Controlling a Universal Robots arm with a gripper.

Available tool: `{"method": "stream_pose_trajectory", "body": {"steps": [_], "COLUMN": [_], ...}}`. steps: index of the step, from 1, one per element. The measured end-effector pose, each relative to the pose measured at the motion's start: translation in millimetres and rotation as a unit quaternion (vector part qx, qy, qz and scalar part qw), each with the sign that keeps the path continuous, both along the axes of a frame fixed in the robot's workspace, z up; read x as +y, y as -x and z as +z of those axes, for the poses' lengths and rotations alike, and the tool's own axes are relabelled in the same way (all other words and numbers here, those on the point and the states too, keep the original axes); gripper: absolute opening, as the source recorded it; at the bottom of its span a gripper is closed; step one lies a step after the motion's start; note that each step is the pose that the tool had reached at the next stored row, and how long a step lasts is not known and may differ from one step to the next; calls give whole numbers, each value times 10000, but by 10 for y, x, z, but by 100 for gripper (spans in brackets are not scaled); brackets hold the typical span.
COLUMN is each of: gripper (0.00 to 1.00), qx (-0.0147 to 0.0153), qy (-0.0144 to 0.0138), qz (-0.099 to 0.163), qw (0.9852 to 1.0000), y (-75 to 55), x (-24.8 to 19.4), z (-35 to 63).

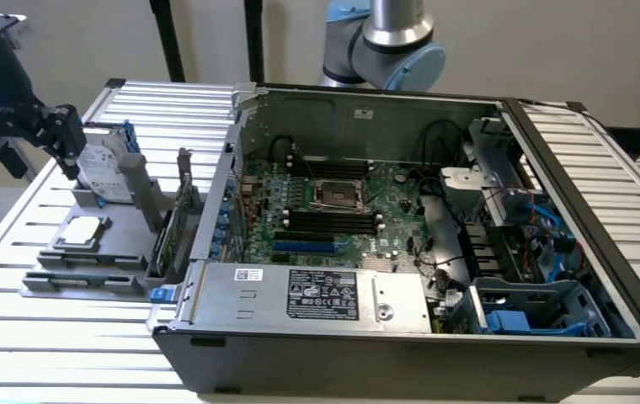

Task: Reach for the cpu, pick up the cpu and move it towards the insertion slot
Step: 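Pick up the cpu and move it towards the insertion slot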

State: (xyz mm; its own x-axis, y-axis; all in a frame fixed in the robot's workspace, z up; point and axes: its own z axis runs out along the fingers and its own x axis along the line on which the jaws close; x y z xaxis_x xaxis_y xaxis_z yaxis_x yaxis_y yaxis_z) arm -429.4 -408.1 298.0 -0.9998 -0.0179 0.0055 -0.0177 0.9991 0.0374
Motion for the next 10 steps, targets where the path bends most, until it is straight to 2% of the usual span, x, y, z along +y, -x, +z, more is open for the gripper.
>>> {"method": "stream_pose_trajectory", "body": {"steps": [10], "gripper": [71], "qx": [0], "qy": [0], "qz": [-3], "qw": [10000], "y": [0], "x": [0], "z": [-183]}}
